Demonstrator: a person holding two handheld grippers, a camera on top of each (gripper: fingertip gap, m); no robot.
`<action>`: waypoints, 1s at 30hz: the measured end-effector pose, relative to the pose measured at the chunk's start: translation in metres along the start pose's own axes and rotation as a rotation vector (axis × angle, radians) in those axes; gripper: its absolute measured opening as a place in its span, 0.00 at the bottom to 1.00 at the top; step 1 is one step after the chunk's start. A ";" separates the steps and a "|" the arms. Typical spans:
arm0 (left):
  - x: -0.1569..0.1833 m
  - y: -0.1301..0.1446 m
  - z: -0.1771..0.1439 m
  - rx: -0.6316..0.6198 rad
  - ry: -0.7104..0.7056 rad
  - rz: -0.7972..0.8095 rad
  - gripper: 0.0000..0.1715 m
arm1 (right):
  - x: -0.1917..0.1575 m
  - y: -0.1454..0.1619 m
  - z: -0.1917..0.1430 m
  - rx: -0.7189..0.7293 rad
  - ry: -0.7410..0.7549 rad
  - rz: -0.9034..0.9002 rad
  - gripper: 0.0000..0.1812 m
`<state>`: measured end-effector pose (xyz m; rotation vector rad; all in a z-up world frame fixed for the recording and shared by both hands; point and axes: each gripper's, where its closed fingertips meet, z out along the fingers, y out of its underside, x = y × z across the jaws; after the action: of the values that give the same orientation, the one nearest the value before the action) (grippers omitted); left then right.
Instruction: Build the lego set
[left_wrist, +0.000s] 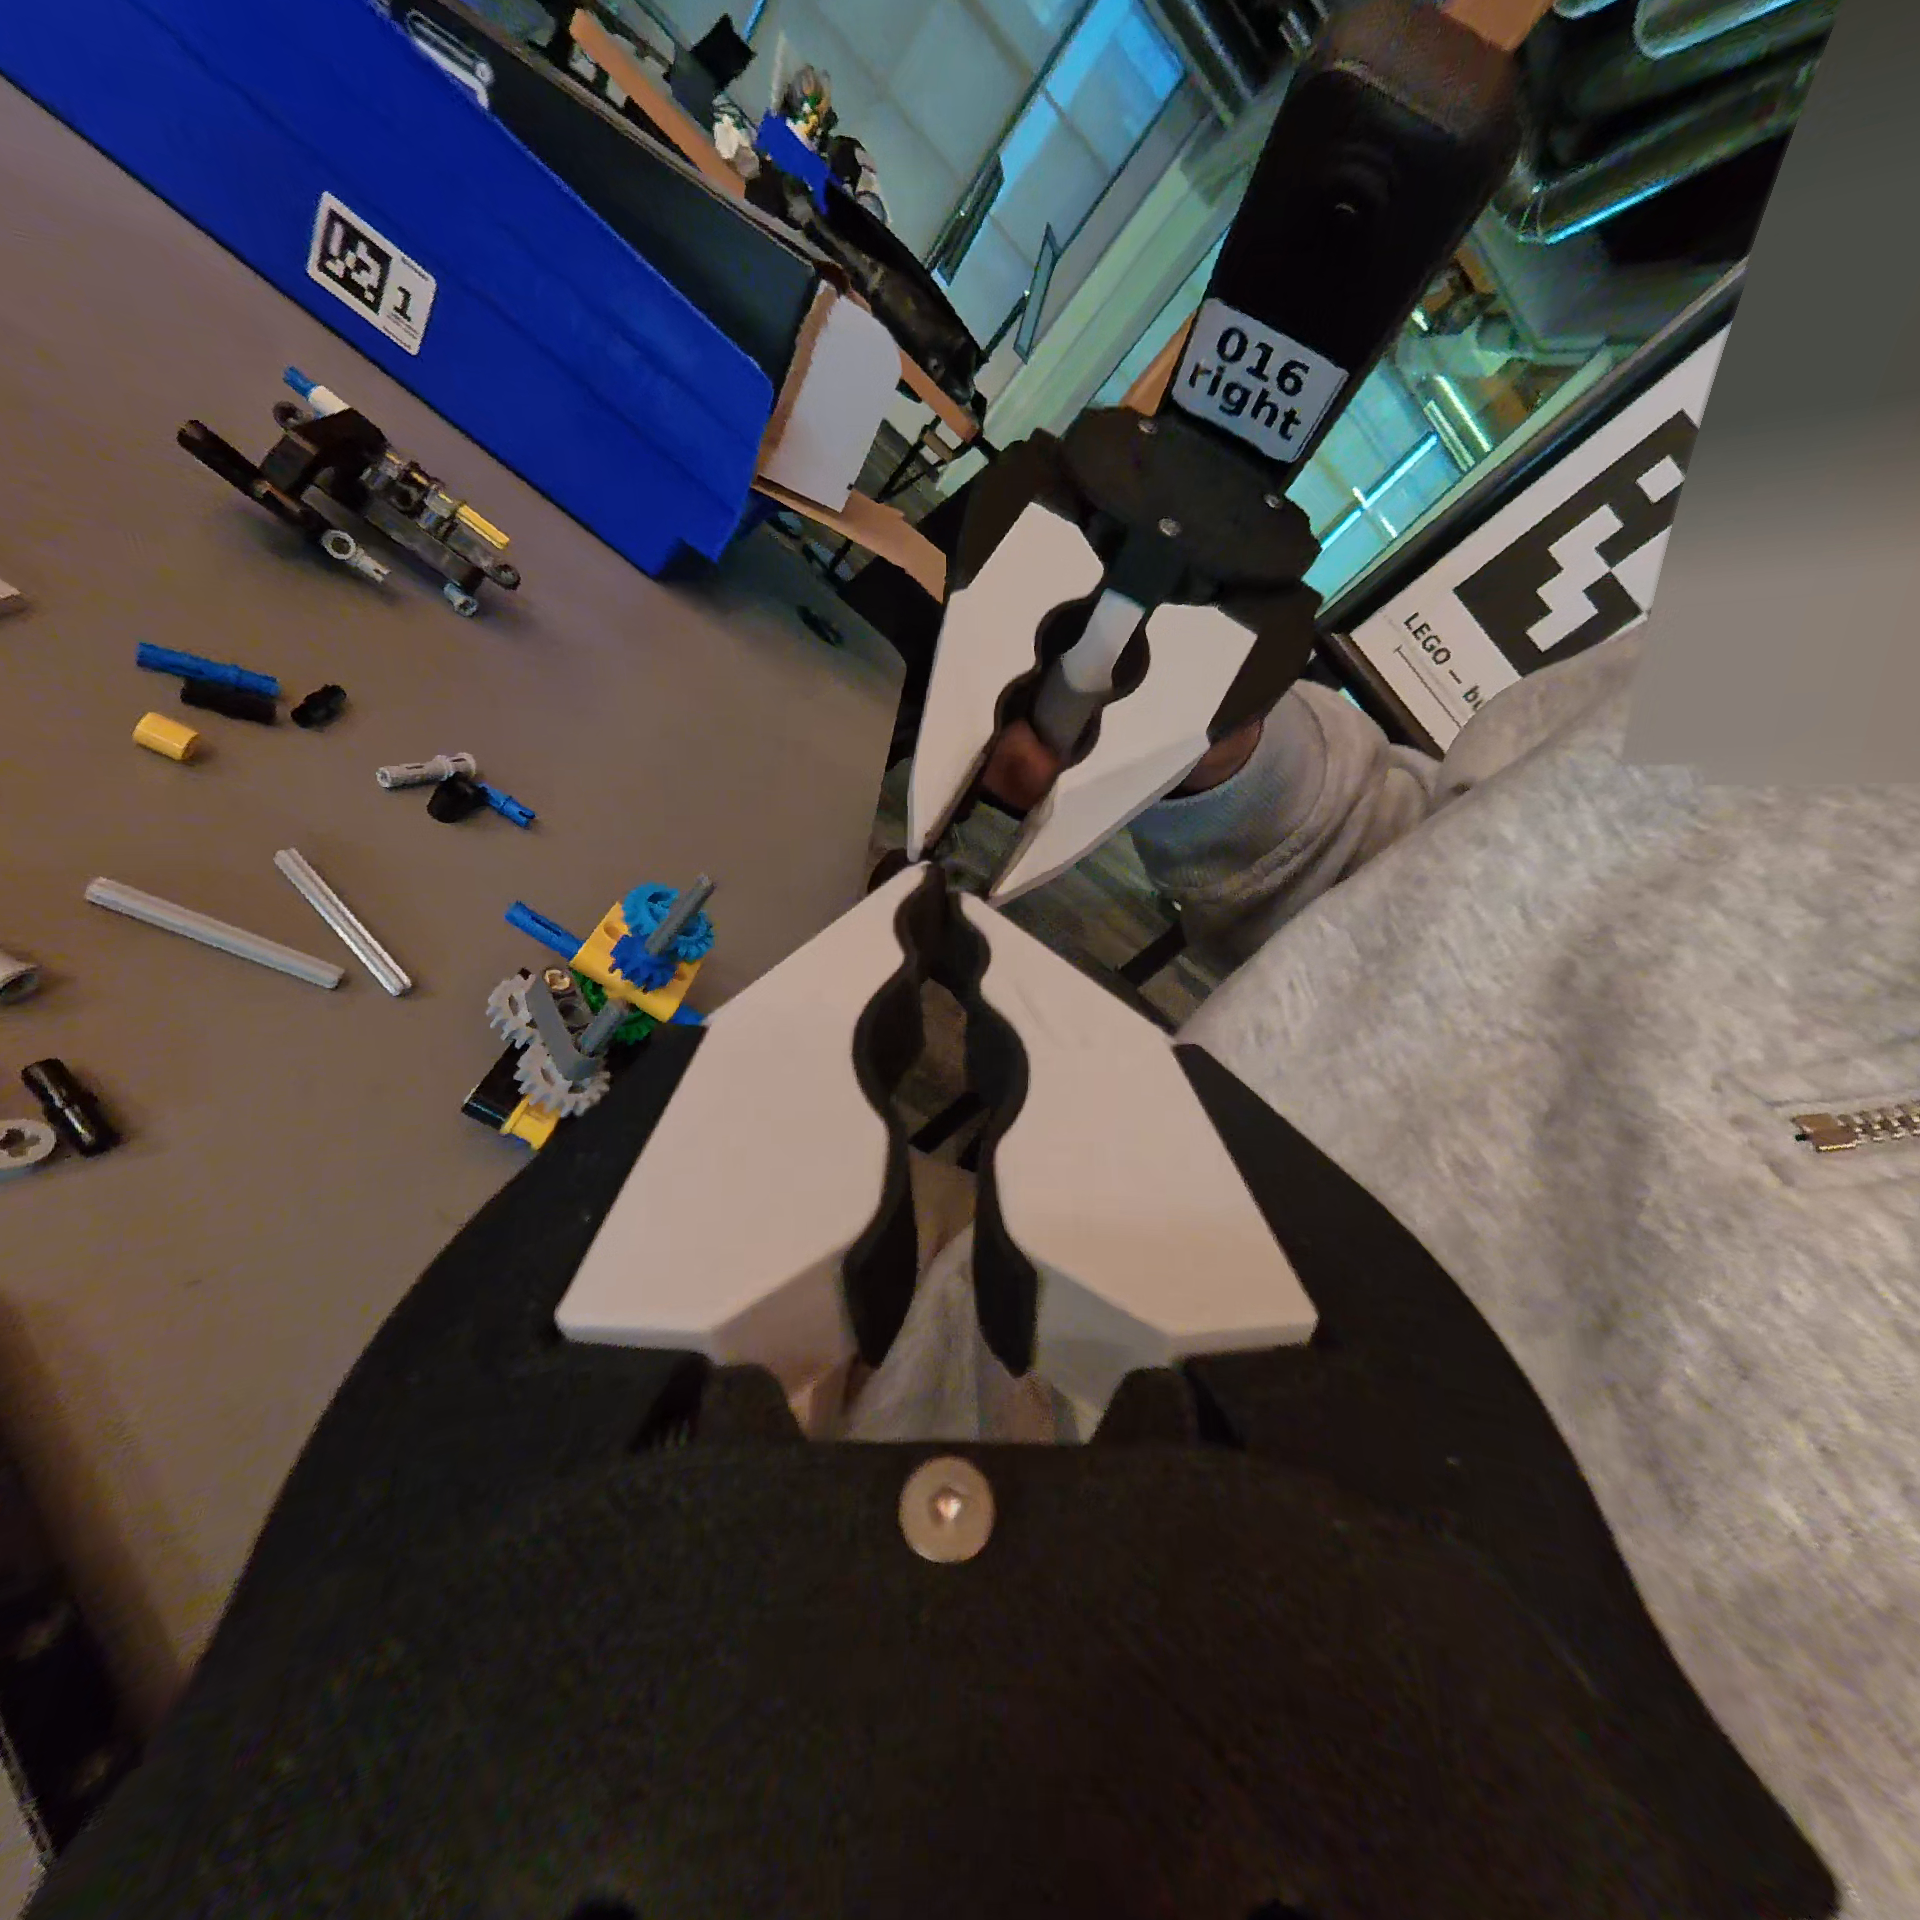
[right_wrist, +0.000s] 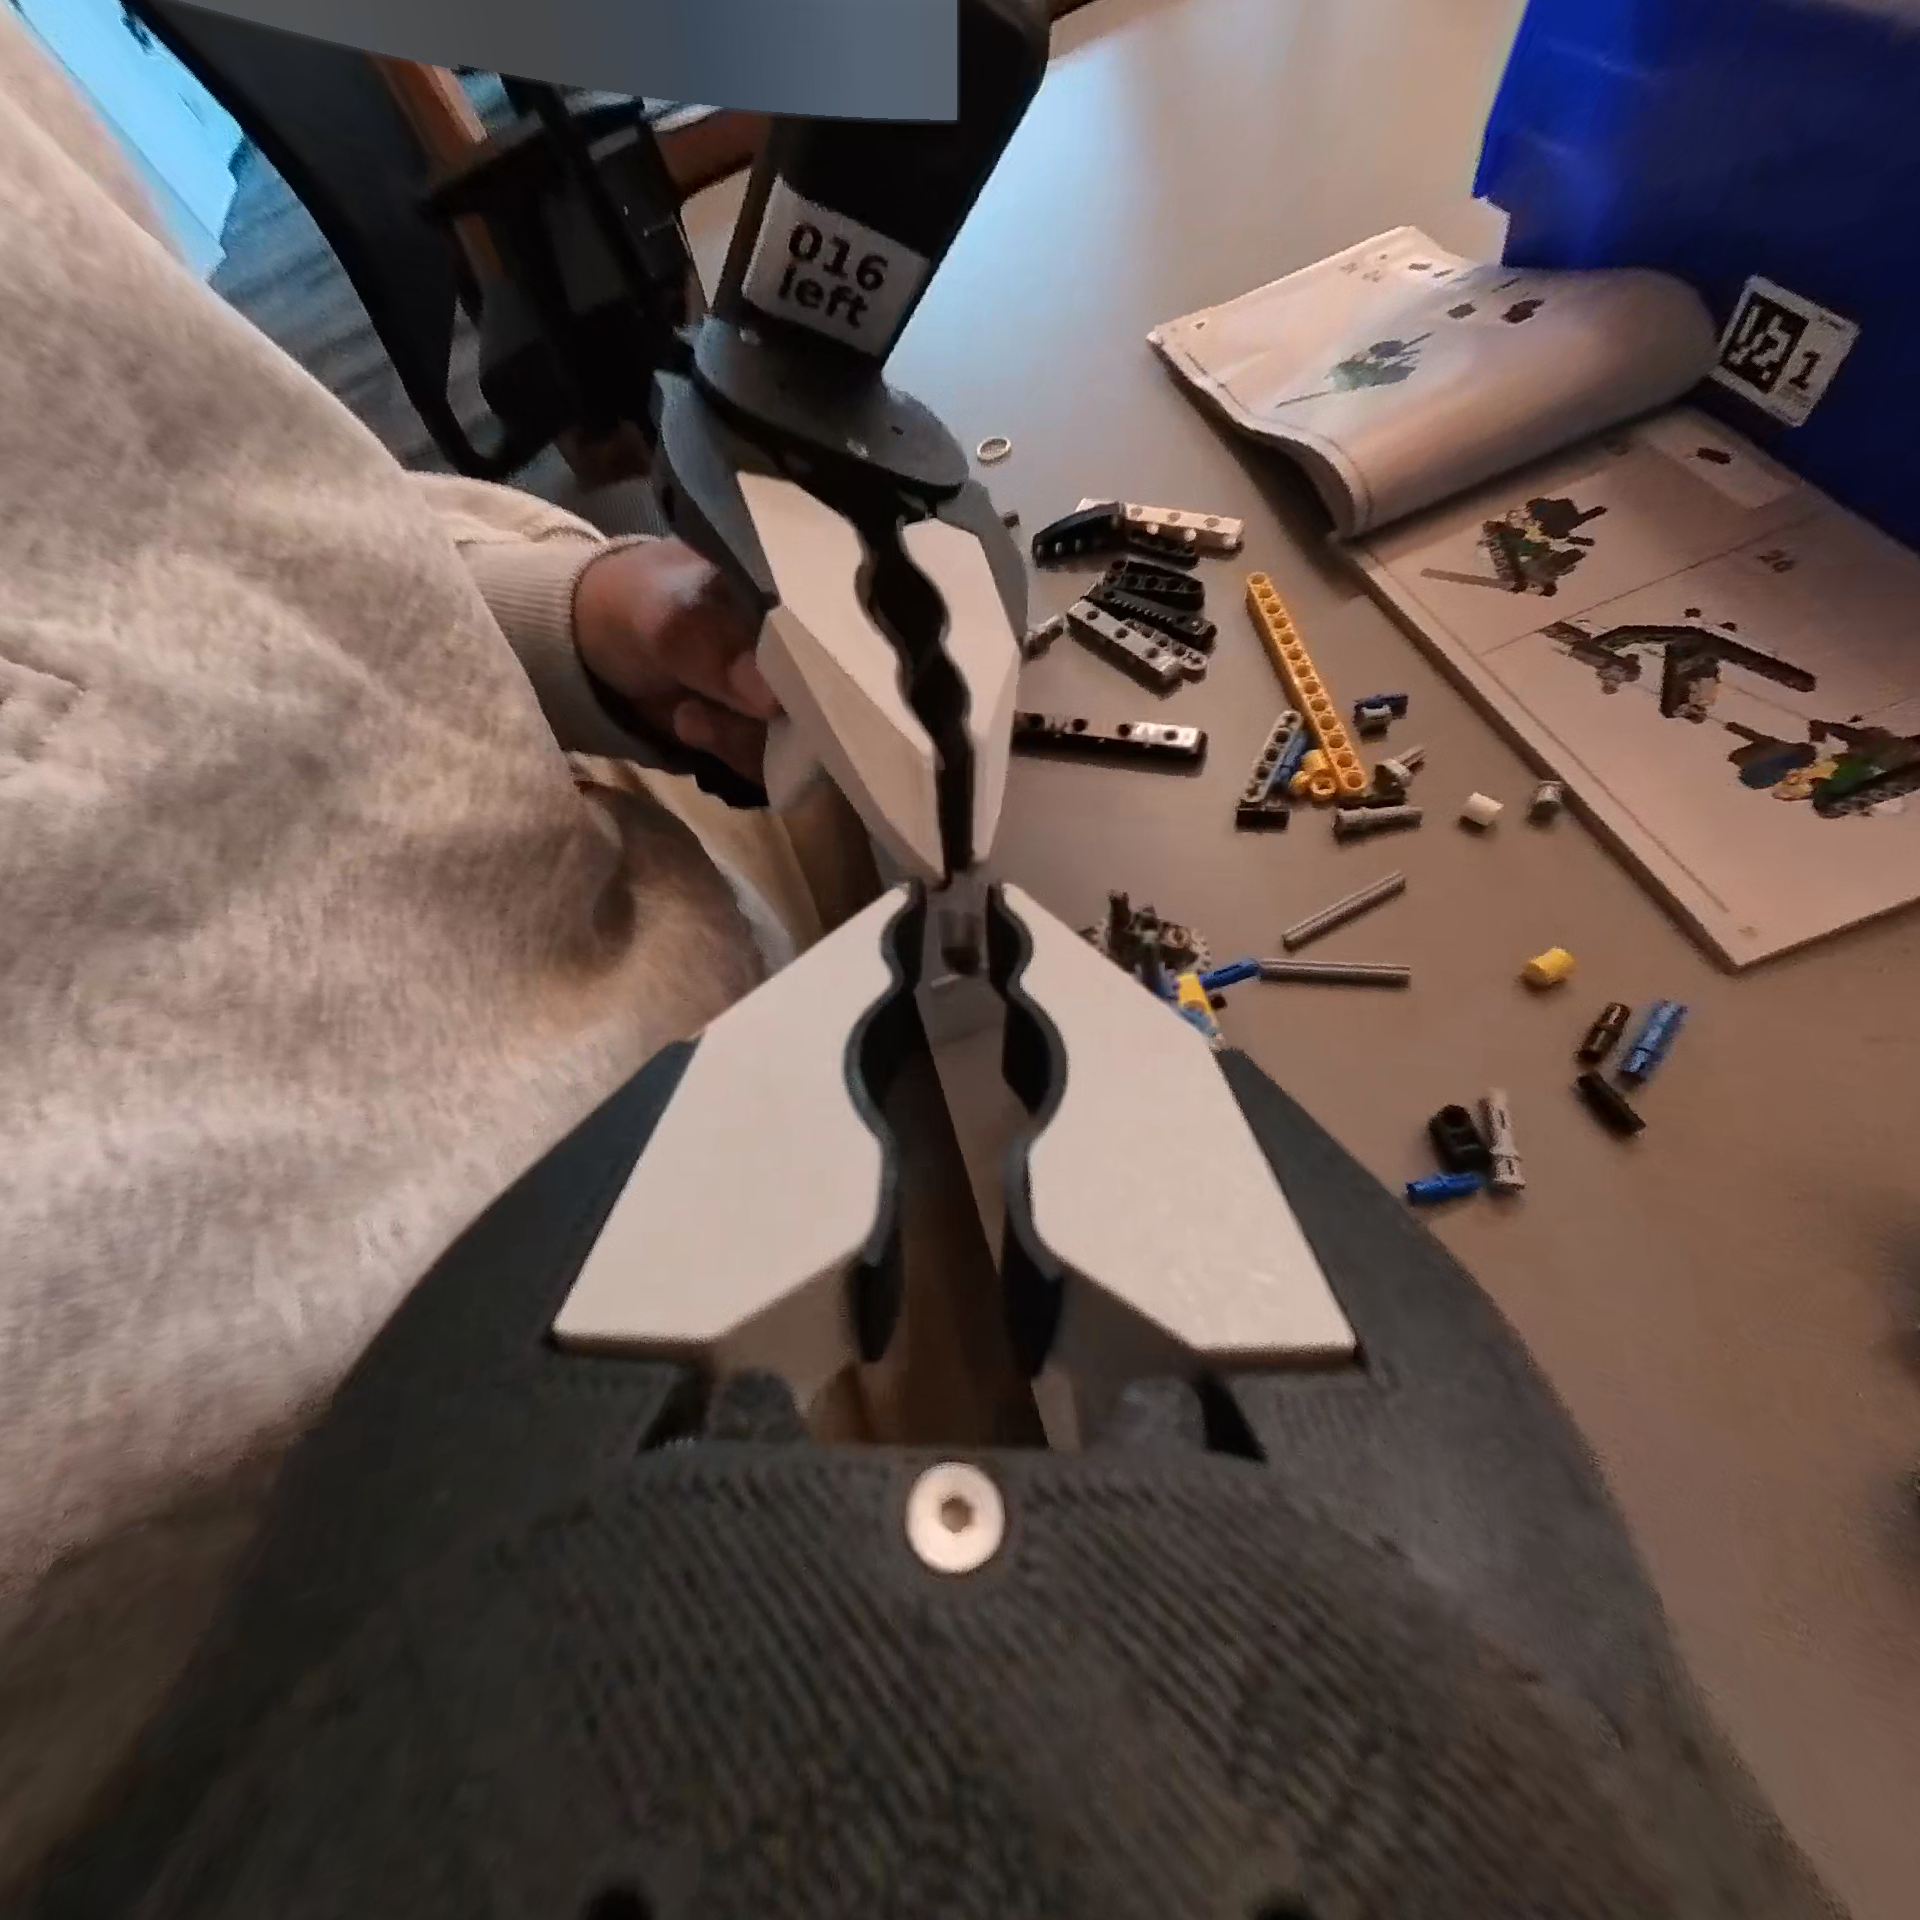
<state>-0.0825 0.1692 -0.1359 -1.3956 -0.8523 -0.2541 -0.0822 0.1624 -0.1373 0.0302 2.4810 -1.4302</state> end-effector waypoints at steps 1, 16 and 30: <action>0.001 0.000 0.000 0.003 0.002 0.005 0.00 | 0.000 0.002 0.001 -0.023 0.005 -0.022 0.03; -0.035 -0.001 -0.035 0.038 -0.177 -0.078 0.00 | 0.016 0.039 -0.015 -0.137 0.166 -0.034 0.02; -0.019 0.008 -0.081 0.090 -0.282 -0.039 0.00 | -0.050 0.065 0.035 -0.181 0.039 -0.066 0.02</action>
<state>-0.0600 0.0900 -0.1496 -1.3494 -1.1105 -0.0467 -0.0162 0.1715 -0.1964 -0.0613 2.6562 -1.2342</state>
